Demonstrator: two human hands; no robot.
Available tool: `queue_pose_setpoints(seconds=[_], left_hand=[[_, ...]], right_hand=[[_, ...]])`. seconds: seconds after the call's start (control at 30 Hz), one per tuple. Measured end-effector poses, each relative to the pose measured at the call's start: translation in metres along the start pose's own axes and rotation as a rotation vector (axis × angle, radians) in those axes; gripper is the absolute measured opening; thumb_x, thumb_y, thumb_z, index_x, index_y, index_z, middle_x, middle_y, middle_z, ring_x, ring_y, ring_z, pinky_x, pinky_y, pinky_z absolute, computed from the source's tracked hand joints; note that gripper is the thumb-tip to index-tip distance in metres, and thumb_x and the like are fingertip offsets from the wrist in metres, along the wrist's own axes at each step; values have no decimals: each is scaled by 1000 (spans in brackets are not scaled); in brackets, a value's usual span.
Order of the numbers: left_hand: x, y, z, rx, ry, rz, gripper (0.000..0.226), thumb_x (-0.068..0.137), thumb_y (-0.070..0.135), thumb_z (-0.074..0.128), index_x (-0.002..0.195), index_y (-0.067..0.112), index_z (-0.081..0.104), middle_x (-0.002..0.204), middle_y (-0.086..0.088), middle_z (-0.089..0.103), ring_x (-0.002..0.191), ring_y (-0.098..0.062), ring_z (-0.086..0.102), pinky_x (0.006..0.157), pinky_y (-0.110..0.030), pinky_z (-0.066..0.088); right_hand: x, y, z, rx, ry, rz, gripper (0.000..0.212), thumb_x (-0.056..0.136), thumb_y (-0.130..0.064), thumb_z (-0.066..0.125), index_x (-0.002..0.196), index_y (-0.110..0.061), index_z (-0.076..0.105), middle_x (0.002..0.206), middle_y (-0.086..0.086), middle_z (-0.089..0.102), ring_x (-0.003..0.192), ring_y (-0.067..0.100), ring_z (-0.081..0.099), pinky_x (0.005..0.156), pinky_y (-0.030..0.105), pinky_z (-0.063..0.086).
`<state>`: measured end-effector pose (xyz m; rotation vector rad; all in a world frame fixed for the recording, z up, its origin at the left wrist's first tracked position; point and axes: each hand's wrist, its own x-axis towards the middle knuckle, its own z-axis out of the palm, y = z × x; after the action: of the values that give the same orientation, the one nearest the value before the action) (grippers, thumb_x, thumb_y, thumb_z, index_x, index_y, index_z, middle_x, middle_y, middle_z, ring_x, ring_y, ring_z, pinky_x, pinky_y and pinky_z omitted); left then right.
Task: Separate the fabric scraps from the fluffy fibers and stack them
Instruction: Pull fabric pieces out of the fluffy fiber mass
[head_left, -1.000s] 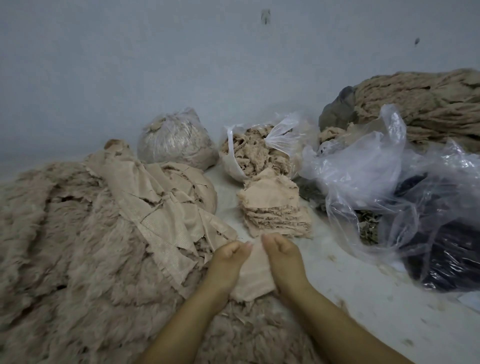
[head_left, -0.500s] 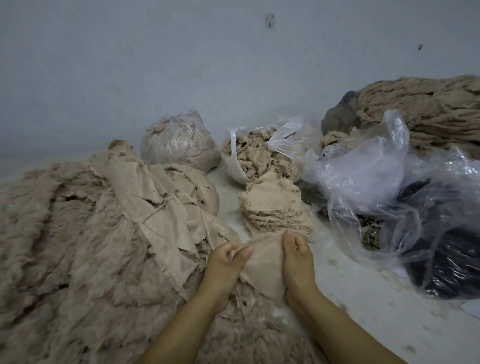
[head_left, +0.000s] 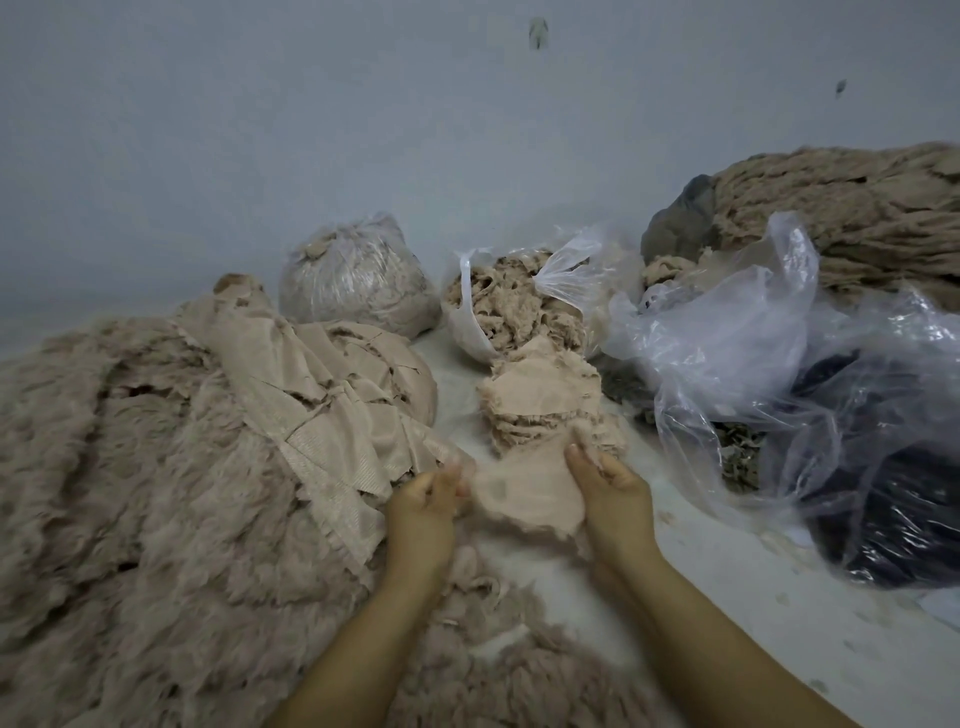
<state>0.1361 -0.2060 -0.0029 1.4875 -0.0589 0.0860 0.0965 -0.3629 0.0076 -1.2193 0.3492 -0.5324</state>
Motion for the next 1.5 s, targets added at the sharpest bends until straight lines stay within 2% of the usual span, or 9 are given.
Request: queue_pose_setpoints(seconds=[0.17, 0.33, 0.47, 0.6, 0.87, 1.0, 1.2, 1.33, 1.5], left_hand=[[8, -3, -14, 215, -20, -53, 35, 94, 31, 55, 69, 6, 58, 39, 8, 42, 33, -5, 34, 36, -16, 29], [-4, -15, -14, 958, -251, 404, 14, 89, 25, 61, 97, 16, 68, 97, 4, 55, 90, -13, 54, 79, -24, 41], [-2, -16, -18, 1056, -216, 417, 32, 91, 22, 57, 122, 16, 52, 117, 0, 44, 105, -15, 50, 87, -23, 39], [-5, -7, -19, 803, -102, 287, 16, 87, 15, 60, 94, 20, 46, 83, 2, 53, 78, -16, 53, 65, -21, 38], [-1, -6, -27, 705, -8, 295, 5, 94, 17, 50, 96, 19, 46, 67, 7, 52, 63, -9, 52, 54, -14, 37], [0, -5, -26, 729, -4, 373, 33, 97, 13, 44, 129, 15, 44, 112, 2, 57, 98, -15, 55, 71, -13, 34], [4, -13, -31, 959, -172, 475, 66, 94, 4, 41, 150, 24, 14, 158, 6, 10, 138, -9, 27, 97, -20, 34], [6, -16, -29, 967, -100, 511, 46, 93, -1, 43, 137, 12, 47, 147, -6, 37, 130, -20, 42, 98, -22, 37], [3, -10, -31, 733, 22, 490, 39, 86, -12, 49, 114, 7, 67, 117, -3, 64, 109, -14, 56, 96, -10, 35]], right_hand=[[24, 0, -23, -459, 54, 50, 31, 93, -35, 58, 104, -9, 69, 104, 10, 71, 90, 22, 62, 81, 33, 47], [21, -4, -29, -1242, 53, -94, 50, 90, -46, 54, 133, -25, 39, 126, 8, 46, 107, 30, 56, 74, 33, 39], [4, -4, -12, -1047, -85, -349, 27, 93, -27, 56, 119, -23, 56, 103, -1, 55, 88, 16, 55, 76, 30, 43], [-7, 10, 20, -1111, -437, -329, 24, 92, -26, 57, 114, -21, 61, 101, 0, 62, 92, 14, 58, 80, 24, 41], [0, 22, 77, -1113, -373, -18, 39, 86, -41, 60, 55, -20, 49, 65, 3, 59, 74, 24, 61, 64, 26, 42], [-7, 23, 75, -877, -358, -25, 24, 89, -25, 57, 66, -23, 50, 74, 3, 65, 72, 25, 68, 68, 32, 52], [-22, 9, 26, -398, -655, 37, 16, 94, -5, 55, 78, -6, 51, 56, 9, 66, 44, 18, 59, 45, 25, 48], [-22, 4, 7, -267, -613, 52, 17, 91, 5, 54, 75, -2, 50, 56, 9, 65, 47, 16, 60, 47, 23, 50], [-21, 9, 18, -165, -555, 240, 18, 84, -19, 70, 79, -7, 57, 57, 6, 61, 47, 10, 49, 46, 19, 41]])
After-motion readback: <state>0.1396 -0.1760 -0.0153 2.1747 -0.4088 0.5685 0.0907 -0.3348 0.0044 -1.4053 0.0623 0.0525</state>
